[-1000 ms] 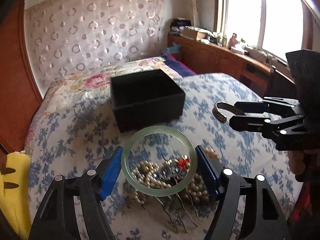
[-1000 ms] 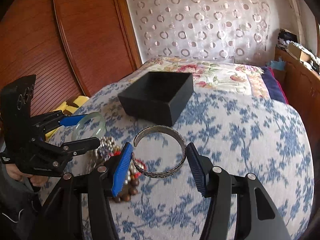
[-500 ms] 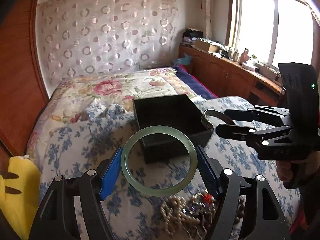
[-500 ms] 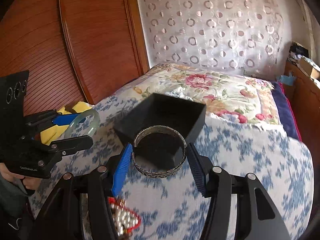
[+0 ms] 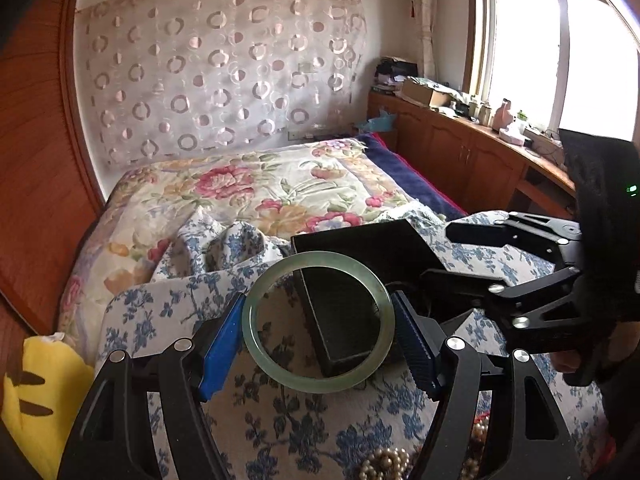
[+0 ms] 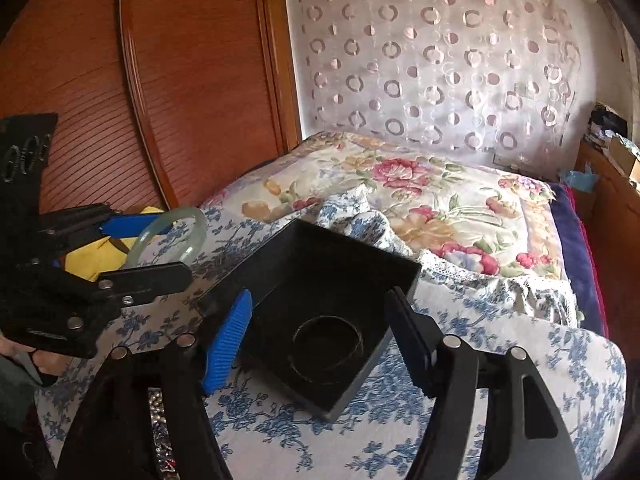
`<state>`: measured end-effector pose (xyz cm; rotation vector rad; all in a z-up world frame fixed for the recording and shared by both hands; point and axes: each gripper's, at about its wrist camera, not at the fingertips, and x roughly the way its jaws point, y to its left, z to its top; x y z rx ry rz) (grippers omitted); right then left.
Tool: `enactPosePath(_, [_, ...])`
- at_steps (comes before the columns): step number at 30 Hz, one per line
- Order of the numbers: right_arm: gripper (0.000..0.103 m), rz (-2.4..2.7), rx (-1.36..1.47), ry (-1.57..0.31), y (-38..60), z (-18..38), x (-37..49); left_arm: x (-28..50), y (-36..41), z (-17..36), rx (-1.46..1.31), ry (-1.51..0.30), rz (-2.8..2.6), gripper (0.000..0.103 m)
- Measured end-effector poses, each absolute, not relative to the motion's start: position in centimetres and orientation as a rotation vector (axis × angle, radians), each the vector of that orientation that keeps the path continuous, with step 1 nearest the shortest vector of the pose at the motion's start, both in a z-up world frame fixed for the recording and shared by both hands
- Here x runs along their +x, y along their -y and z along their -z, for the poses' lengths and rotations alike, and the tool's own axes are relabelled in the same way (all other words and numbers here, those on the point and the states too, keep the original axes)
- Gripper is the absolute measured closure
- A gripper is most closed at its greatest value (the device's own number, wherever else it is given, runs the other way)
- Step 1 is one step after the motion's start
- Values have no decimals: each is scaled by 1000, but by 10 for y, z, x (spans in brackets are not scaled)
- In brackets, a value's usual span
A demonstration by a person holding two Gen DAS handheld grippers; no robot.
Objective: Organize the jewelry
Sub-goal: 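Carry both bangles over the black box and open both tools to drop them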
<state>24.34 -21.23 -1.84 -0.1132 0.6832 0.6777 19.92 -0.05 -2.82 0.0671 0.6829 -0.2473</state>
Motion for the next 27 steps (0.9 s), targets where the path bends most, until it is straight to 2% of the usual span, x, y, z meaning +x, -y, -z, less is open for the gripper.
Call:
enactPosePath(12, [31,-538,-68,-668,271,15,244,234,44,50,174,-740,295,34])
enactPosePath(24, [31,-536,-38,-672,286,20,228,242,63,70,232,-788,297,34])
enactPosePath(27, [31,-536,-39,-672,286,20,229,242,62,68,234,-785,294,31])
